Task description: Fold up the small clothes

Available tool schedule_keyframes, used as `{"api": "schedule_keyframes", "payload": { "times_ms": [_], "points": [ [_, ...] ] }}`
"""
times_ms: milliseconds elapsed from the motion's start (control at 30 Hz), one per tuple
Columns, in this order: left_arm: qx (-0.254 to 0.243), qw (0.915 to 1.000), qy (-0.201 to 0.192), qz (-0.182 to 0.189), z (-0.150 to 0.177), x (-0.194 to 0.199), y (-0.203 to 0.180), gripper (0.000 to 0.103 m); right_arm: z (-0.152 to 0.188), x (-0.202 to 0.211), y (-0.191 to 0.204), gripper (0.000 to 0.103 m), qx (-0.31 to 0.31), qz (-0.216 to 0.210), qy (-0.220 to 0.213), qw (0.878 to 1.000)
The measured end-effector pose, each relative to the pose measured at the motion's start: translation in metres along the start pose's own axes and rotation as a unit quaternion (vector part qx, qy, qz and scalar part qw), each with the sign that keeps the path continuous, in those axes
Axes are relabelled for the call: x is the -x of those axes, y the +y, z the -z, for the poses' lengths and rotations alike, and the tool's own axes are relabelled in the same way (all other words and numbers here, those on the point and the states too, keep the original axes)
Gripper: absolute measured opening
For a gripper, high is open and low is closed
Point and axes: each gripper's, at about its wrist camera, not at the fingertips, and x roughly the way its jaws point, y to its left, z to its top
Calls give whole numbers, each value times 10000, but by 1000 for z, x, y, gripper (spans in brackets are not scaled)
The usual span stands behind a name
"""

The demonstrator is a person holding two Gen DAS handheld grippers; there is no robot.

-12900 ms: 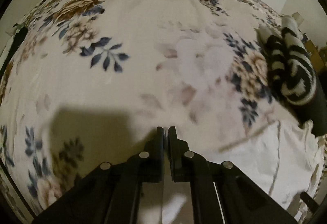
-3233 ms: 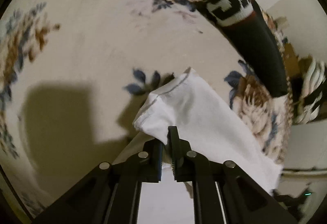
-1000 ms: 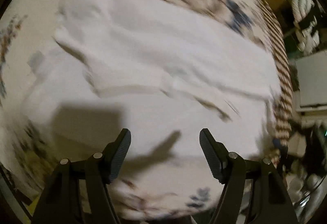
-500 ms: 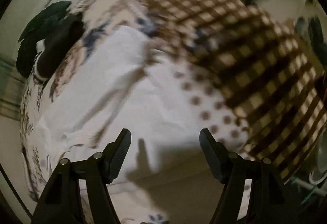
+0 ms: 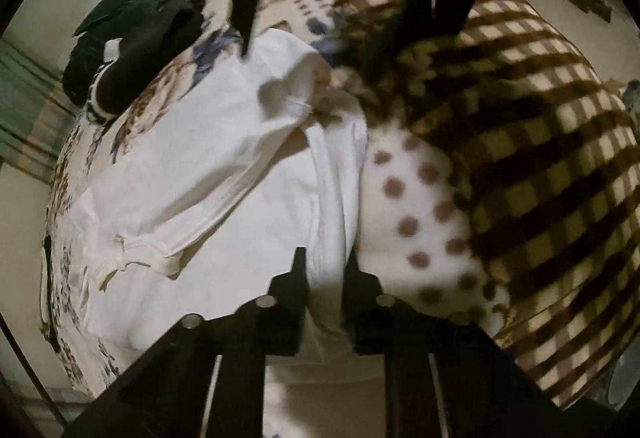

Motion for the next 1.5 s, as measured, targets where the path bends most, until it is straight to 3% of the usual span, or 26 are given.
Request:
{"api": "schedule_keyframes", "payload": {
  "times_ms": [100,167,200,233,467,733,867,1033,1167,1500],
  "points": [
    [188,9998,-84,-27,-1,3,10,7,-5,-18,0,79,-70,54,180,9998],
    [337,9992,-194,-79,-3,6,19,6,-6,-20,0,68,-134,30,90,9999],
    [393,9989,-227,-110,-4,9,22,6,-7,-20,1,38,-142,-25,65,9999],
    [448,9986,-273,-119,-4,13,24,6,-7,-20,2,16,-187,-95,64,9998],
    [1038,9921,-576,-410,-11,52,68,5,0,5,54,12,59,-75,-205,9997],
    [1827,9777,-765,-700,3,75,156,5,-15,-1,170,11,661,61,-114,9977],
    [2248,9688,-701,-774,26,65,206,5,-27,-40,237,11,945,161,3,9954],
    [2690,9580,-539,-837,62,38,270,5,-44,-117,321,11,1270,396,237,9908],
    [3060,9492,-276,-679,95,3,320,5,-51,-187,370,11,1463,756,419,9855],
    [3583,9332,164,-201,142,-69,391,10,-72,-306,416,11,1492,1616,536,9740]
  ]
}}
